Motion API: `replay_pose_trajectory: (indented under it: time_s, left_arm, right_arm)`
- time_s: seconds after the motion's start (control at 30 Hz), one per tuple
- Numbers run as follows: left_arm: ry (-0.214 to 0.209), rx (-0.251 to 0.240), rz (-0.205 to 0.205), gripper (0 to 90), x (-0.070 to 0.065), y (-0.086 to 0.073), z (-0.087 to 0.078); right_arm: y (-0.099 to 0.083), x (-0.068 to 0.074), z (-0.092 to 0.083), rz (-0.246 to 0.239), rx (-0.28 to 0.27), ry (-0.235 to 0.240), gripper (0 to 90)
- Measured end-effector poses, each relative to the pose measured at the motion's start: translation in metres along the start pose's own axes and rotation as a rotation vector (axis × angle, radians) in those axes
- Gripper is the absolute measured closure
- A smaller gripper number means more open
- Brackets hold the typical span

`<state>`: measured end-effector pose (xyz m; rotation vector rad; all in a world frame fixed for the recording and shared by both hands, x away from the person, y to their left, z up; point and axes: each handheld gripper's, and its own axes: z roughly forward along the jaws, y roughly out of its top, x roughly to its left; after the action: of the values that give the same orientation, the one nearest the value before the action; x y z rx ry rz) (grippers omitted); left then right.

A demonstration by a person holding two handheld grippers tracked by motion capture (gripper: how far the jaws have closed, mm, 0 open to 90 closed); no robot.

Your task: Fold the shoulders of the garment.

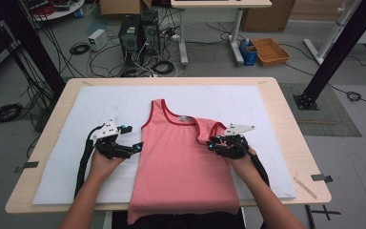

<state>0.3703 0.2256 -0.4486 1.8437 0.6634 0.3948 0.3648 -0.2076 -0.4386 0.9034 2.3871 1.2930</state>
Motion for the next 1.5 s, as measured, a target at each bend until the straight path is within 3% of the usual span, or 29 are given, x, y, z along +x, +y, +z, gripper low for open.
replay_pose_trajectory:
  time_s: [0.07, 0.17, 0.37, 0.53, 0.63, 0.73, 0.8, 0.83, 1.0, 1.1, 1.23, 1.43, 1.5]
  left_arm:
    - [0.001, 0.000, 0.001, 14.4, 0.000, 0.000, 0.000]
    - [0.002, 0.002, -0.001, 14.4, 0.000, 0.000, 0.000]
    - [0.002, 0.002, -0.004, 14.4, 0.000, 0.000, 0.000]
    - [0.001, 0.002, -0.002, 14.4, 0.000, 0.000, 0.000]
    - [0.000, 0.002, -0.002, 14.4, 0.000, 0.000, 0.000]
    - [0.000, 0.002, -0.002, 14.4, 0.000, 0.000, 0.000]
    - [0.000, 0.001, -0.001, 14.4, 0.000, 0.000, 0.000]
    - [0.000, 0.001, -0.001, 14.4, 0.000, 0.000, 0.000]
    - [0.000, 0.004, 0.001, 14.4, -0.001, 0.000, 0.000]
    - [0.003, 0.007, 0.004, 14.4, -0.001, 0.000, 0.001]
    - [0.005, 0.007, 0.005, 14.4, -0.001, 0.000, 0.001]
    - [0.001, 0.010, 0.002, 14.4, 0.000, 0.000, 0.001]
    - [0.002, 0.007, -0.001, 14.4, 0.000, 0.000, 0.001]
  right_arm:
    - [0.002, 0.001, -0.004, 0.012, -0.021, -0.008, 56.1]
    - [0.005, 0.000, -0.007, 0.016, -0.045, -0.005, 51.2]
    - [0.021, -0.001, -0.004, 0.019, -0.077, 0.000, 49.6]
    - [0.025, -0.001, 0.010, -0.025, -0.018, 0.022, 61.9]
    - [0.022, -0.004, 0.014, -0.019, 0.004, 0.022, 67.2]
    - [0.013, -0.006, 0.016, -0.007, 0.032, 0.029, 80.5]
    - [0.011, -0.006, 0.015, -0.011, 0.045, 0.028, 82.8]
    - [0.009, 0.000, 0.013, -0.043, 0.042, 0.025, 83.7]
    - [0.005, 0.010, 0.007, -0.096, 0.046, 0.027, 83.5]
    - [0.000, 0.013, 0.006, -0.113, 0.061, 0.027, 82.3]
    - [-0.009, 0.011, 0.008, -0.099, 0.089, 0.034, 76.3]
    - [-0.010, 0.011, 0.006, -0.092, 0.087, 0.060, 70.8]
    - [-0.009, 0.009, 0.003, -0.062, 0.066, 0.074, 59.9]
